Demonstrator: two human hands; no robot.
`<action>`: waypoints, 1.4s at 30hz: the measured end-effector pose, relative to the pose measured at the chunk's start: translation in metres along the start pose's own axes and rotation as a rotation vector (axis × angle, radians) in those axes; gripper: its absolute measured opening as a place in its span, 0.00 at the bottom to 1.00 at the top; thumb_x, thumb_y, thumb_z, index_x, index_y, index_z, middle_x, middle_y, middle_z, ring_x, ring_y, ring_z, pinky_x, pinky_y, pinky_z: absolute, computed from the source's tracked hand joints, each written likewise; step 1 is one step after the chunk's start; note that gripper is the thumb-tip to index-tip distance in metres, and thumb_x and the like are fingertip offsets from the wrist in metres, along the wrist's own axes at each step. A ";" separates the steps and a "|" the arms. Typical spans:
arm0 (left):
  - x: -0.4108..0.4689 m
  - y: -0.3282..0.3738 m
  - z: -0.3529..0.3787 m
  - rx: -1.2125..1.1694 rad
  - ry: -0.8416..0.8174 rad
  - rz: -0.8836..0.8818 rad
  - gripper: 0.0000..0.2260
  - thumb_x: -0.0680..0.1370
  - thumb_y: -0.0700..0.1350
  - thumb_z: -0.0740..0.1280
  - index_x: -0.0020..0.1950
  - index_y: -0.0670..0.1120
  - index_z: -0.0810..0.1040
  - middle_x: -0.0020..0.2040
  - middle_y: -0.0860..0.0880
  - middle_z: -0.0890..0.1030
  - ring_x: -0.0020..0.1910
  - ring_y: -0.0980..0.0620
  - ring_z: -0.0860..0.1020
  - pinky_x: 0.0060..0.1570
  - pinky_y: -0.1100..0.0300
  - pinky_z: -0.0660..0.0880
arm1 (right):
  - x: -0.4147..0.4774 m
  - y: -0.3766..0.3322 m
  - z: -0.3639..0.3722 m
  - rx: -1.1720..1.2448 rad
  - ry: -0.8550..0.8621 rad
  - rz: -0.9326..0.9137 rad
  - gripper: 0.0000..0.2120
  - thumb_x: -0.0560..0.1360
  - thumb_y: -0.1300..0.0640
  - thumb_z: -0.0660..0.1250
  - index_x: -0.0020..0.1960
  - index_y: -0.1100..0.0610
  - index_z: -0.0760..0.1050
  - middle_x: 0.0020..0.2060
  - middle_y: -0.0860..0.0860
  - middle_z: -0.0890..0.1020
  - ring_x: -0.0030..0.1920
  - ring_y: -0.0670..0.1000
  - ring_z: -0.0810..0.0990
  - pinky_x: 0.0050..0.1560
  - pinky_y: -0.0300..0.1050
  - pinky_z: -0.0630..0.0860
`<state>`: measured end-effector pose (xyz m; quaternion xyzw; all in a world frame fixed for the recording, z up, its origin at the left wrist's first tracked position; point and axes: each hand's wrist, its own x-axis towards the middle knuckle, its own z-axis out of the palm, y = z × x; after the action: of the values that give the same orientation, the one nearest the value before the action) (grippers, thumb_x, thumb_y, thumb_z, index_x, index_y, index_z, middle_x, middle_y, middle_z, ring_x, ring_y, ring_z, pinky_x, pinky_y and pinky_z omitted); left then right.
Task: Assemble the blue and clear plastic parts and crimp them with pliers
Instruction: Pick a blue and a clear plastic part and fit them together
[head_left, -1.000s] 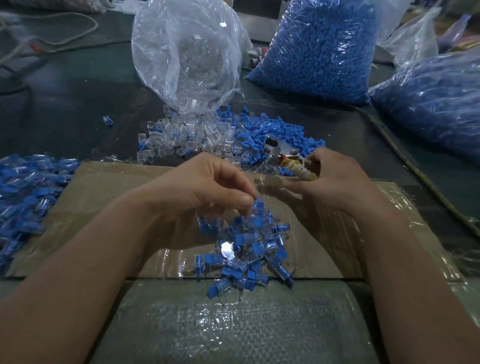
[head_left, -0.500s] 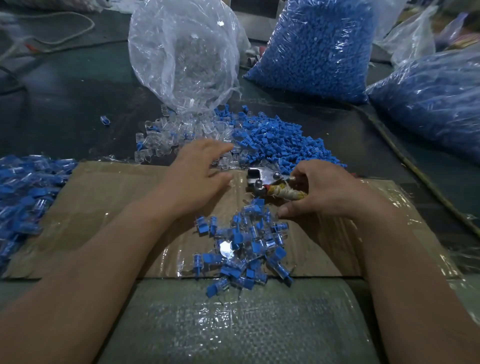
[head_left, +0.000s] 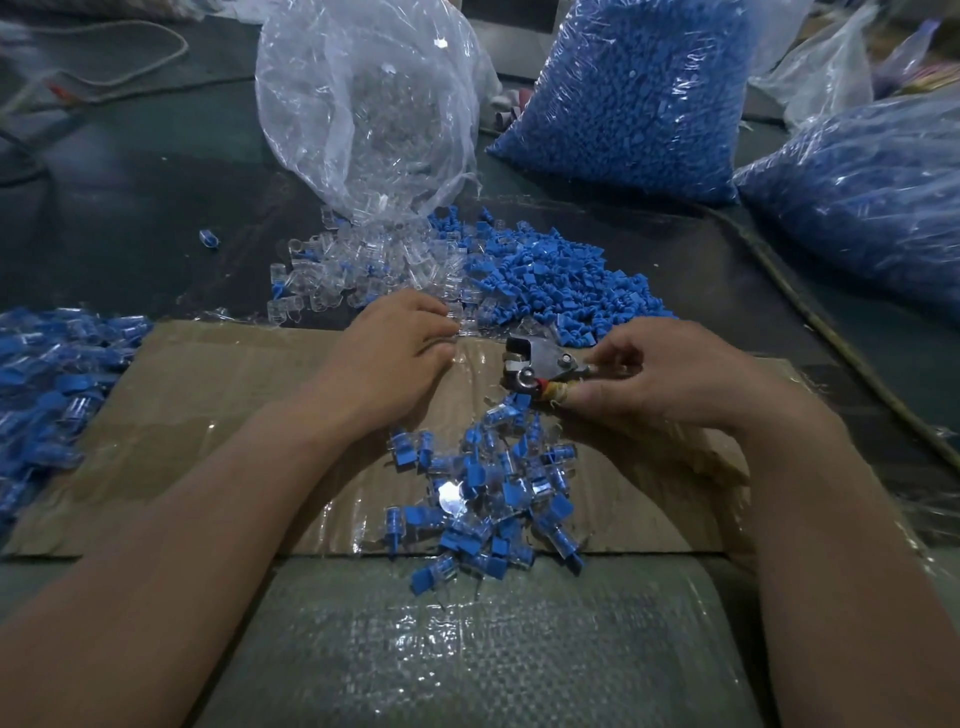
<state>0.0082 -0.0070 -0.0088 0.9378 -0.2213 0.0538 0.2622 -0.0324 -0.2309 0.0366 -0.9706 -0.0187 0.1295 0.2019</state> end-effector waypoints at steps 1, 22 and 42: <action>0.000 0.000 0.000 -0.004 0.012 -0.006 0.13 0.78 0.45 0.63 0.63 0.46 0.77 0.61 0.51 0.73 0.58 0.57 0.67 0.57 0.67 0.57 | 0.002 0.000 0.001 0.003 0.047 -0.003 0.25 0.57 0.28 0.61 0.45 0.45 0.73 0.41 0.39 0.74 0.42 0.39 0.71 0.37 0.38 0.66; -0.003 0.003 -0.001 -0.044 0.073 -0.064 0.10 0.77 0.43 0.66 0.58 0.48 0.79 0.54 0.49 0.79 0.51 0.55 0.73 0.53 0.63 0.65 | 0.042 -0.001 0.026 -0.062 0.405 -0.041 0.07 0.74 0.53 0.67 0.50 0.53 0.80 0.43 0.48 0.78 0.45 0.47 0.73 0.48 0.43 0.70; -0.012 0.024 -0.014 -0.706 0.144 -0.178 0.15 0.68 0.34 0.73 0.46 0.51 0.77 0.39 0.51 0.78 0.33 0.64 0.78 0.32 0.74 0.73 | 0.017 -0.022 0.021 0.480 0.597 -0.182 0.07 0.72 0.51 0.68 0.36 0.46 0.74 0.30 0.44 0.78 0.29 0.38 0.75 0.33 0.29 0.73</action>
<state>-0.0133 -0.0132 0.0116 0.7991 -0.1247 0.0171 0.5879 -0.0212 -0.2013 0.0224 -0.8851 -0.0144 -0.1761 0.4306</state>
